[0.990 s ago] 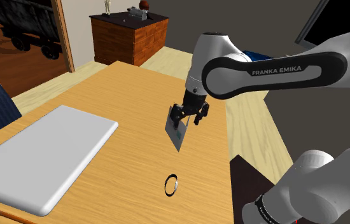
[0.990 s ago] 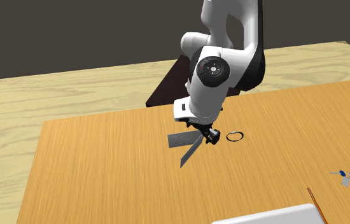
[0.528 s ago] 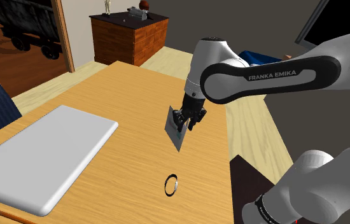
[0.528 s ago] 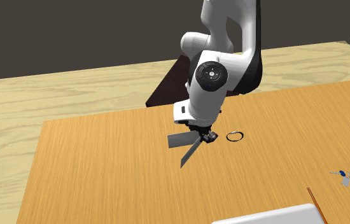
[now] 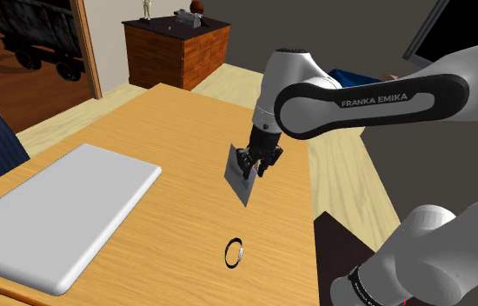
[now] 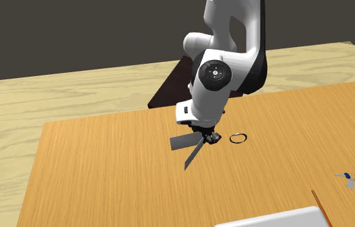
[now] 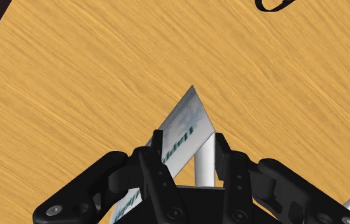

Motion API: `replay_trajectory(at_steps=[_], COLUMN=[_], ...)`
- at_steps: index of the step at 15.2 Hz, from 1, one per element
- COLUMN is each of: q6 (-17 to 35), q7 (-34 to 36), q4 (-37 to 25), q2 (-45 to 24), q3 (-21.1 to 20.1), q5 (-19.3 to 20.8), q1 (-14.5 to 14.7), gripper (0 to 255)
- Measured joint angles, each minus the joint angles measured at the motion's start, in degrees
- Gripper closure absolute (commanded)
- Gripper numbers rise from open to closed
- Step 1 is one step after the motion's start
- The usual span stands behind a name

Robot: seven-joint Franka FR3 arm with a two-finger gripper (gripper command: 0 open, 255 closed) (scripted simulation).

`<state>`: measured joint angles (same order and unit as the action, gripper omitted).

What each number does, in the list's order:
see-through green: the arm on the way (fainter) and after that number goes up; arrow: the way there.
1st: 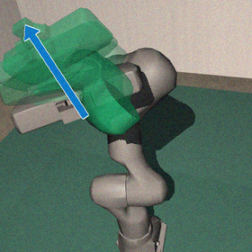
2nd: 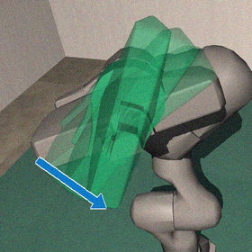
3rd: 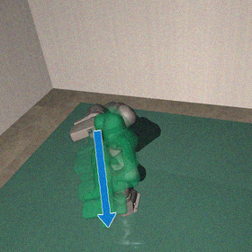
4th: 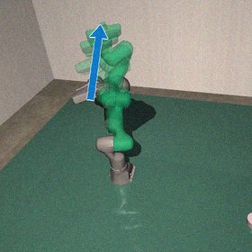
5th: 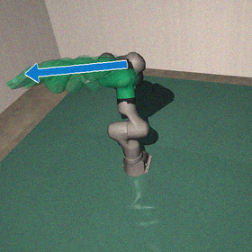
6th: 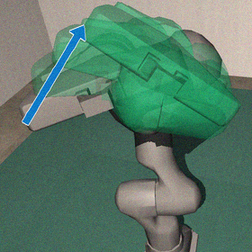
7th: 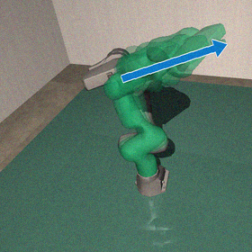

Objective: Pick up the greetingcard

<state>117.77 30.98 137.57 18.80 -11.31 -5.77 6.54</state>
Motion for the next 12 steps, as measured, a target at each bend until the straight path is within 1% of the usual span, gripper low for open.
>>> replay_trajectory(at_steps=[12], q6=[-9.6], q7=[0.1], q4=[-7.1], q2=[2.6], q3=[0.6], q5=[0.1], q1=[-0.1], gripper=[255])
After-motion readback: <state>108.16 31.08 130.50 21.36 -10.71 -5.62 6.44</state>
